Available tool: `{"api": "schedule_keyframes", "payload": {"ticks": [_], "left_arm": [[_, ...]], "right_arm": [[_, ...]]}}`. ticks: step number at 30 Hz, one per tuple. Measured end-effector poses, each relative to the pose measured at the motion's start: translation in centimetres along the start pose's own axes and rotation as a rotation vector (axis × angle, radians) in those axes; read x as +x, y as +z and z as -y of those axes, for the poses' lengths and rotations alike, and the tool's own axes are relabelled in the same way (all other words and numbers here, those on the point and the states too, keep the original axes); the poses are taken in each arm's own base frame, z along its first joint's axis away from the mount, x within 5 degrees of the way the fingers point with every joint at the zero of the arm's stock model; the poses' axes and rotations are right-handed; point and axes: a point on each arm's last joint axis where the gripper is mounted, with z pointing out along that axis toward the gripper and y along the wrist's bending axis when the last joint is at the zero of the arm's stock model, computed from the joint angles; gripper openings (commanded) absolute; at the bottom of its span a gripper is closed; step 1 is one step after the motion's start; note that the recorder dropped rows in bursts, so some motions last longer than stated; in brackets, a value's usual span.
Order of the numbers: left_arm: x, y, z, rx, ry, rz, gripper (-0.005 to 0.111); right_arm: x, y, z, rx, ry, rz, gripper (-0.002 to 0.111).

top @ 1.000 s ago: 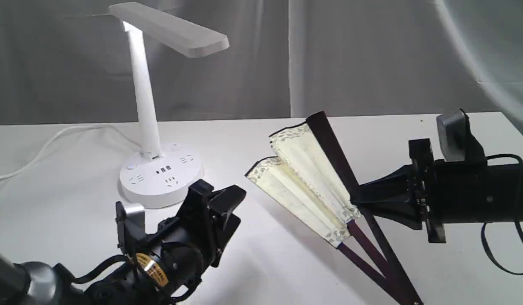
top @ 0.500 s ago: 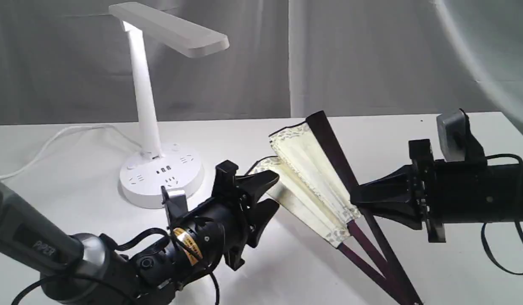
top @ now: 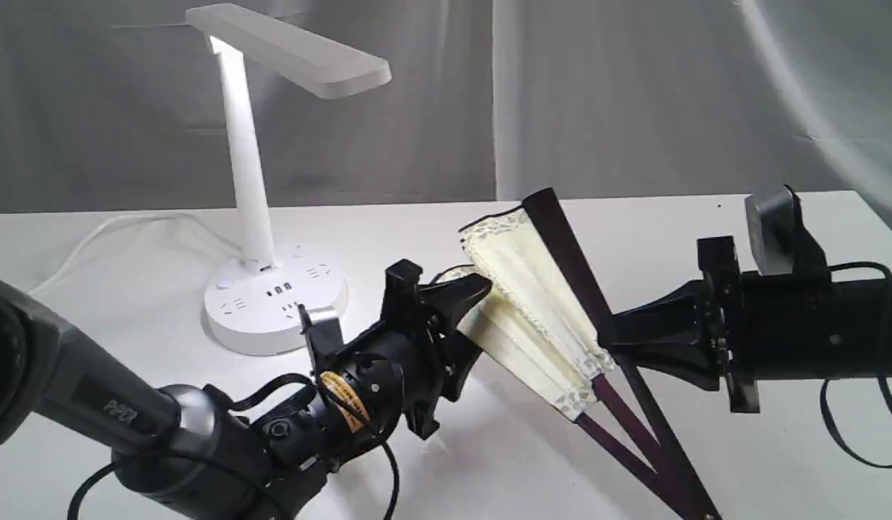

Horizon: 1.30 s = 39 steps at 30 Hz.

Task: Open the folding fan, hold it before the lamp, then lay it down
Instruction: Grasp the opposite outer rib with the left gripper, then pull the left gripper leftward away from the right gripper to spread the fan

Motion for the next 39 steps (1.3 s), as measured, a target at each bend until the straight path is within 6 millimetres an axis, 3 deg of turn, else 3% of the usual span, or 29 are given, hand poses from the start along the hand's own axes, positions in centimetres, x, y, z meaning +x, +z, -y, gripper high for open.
{"api": "schedule_keyframes", "payload": {"ticks": [5, 13, 18, 21, 24, 28, 39], "left_arm": [[0.0, 0.2, 0.2, 0.007, 0.004, -0.006, 0.041], [0.2, 0.2, 0.1, 0.004, 0.009, -0.024, 0.000], [0.2, 0.2, 0.3, 0.017, 0.003, -0.032, 0.000], [0.3, 0.2, 0.3, 0.019, 0.006, -0.043, 0.000], [0.4, 0.2, 0.3, 0.017, -0.010, -0.060, 0.000], [0.8, 0.2, 0.2, 0.007, -0.018, -0.105, 0.000], [1.5, 0.2, 0.8, 0.002, -0.031, -0.177, 0.000]], "right_arm": [[0.0, 0.0, 0.0, 0.000, 0.000, 0.000, 0.000], [0.0, 0.0, 0.0, -0.001, 0.001, 0.002, 0.000], [0.0, 0.0, 0.0, -0.003, 0.004, 0.006, 0.002], [0.0, 0.0, 0.0, -0.003, 0.004, 0.006, 0.018], [0.0, 0.0, 0.0, -0.001, 0.004, 0.006, 0.041], [-0.3, 0.0, -0.1, -0.017, 0.018, 0.038, 0.056], [-1.6, -0.1, 0.1, -0.005, 0.093, 0.180, 0.057]]}}
